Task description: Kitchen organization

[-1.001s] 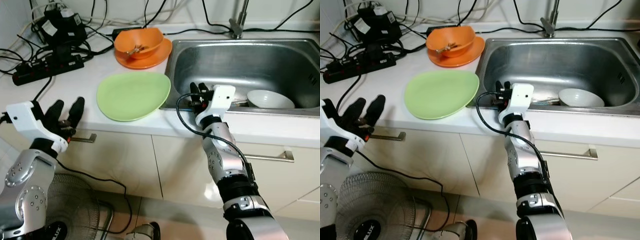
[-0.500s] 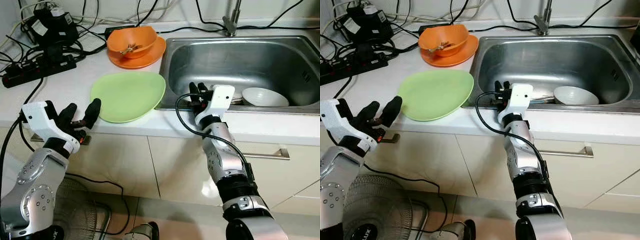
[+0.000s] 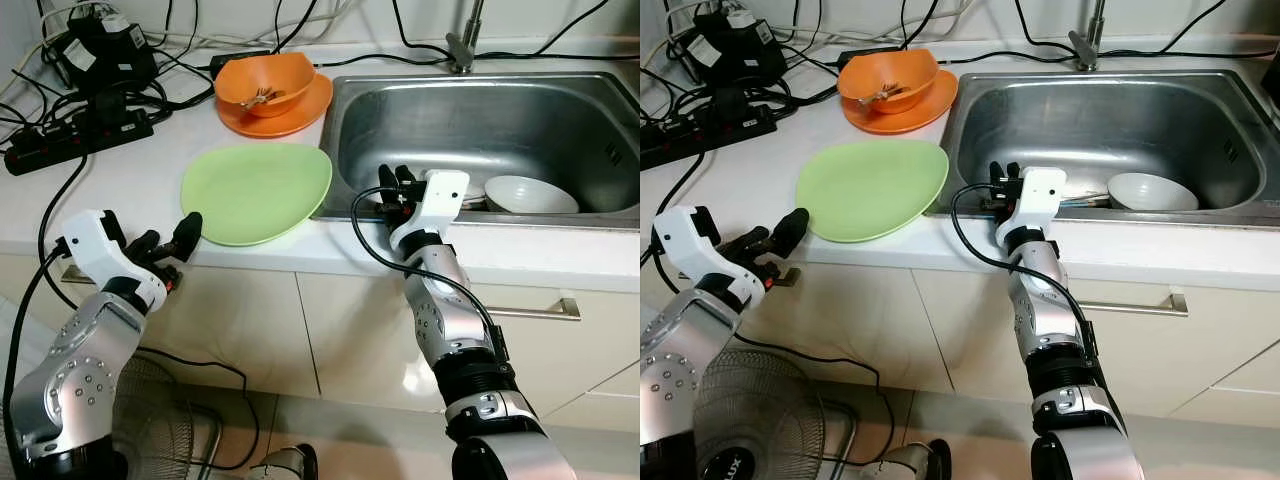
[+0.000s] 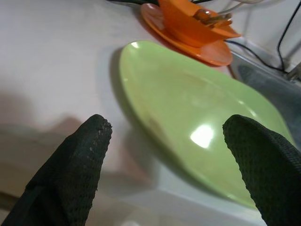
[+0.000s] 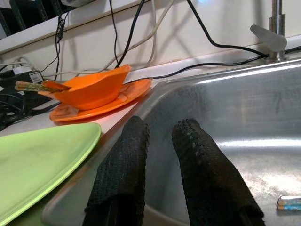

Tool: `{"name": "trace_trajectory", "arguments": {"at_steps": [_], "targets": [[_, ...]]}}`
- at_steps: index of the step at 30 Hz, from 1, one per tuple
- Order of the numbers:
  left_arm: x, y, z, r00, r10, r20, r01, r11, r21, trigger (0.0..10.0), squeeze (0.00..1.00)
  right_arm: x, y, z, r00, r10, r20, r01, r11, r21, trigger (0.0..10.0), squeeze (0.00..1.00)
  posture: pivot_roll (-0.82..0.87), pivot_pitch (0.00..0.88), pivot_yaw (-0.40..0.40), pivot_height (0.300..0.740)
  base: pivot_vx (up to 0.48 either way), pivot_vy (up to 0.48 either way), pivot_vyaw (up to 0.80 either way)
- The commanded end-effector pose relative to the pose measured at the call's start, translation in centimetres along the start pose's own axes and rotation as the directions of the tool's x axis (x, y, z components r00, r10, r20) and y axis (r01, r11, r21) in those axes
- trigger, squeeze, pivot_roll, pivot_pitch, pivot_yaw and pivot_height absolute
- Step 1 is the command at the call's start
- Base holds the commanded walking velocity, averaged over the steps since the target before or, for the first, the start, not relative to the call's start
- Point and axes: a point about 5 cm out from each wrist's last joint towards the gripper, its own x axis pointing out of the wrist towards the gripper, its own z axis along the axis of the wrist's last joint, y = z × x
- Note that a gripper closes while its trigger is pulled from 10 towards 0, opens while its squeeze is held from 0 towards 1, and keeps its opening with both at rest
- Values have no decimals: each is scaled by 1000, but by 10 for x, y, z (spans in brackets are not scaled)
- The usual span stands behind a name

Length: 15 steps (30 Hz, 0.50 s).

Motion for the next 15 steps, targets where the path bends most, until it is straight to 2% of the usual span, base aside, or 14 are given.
{"name": "trace_trajectory", "arguments": {"at_steps": [1, 4, 7, 15], "targets": [[2, 1, 2, 1000, 19, -20, -19, 999, -44, 10000, 0, 3, 5, 0, 1000, 23, -9, -23, 1000, -1, 10000, 0, 236, 57, 123, 740, 0, 0, 0], [8, -7, 9, 1000, 5, -23, -7, 995, -102, 10000, 0, 3, 6, 1, 1000, 26, -7, -26, 1000, -2, 10000, 0, 231, 58, 124, 740, 0, 0, 0], [11, -14, 16, 1000, -15, -13, 14, 992, -126, 10000, 0, 4, 5, 2, 1000, 26, -4, -26, 1000, -4, 10000, 0, 228, 59, 124, 740, 0, 0, 0], [9, -19, 32, 1000, -18, 18, 20, 990, -137, 10000, 0, 4, 3, 3, 1000, 24, -3, -24, 1000, -7, 10000, 0, 234, 59, 121, 740, 0, 0, 0]]}}
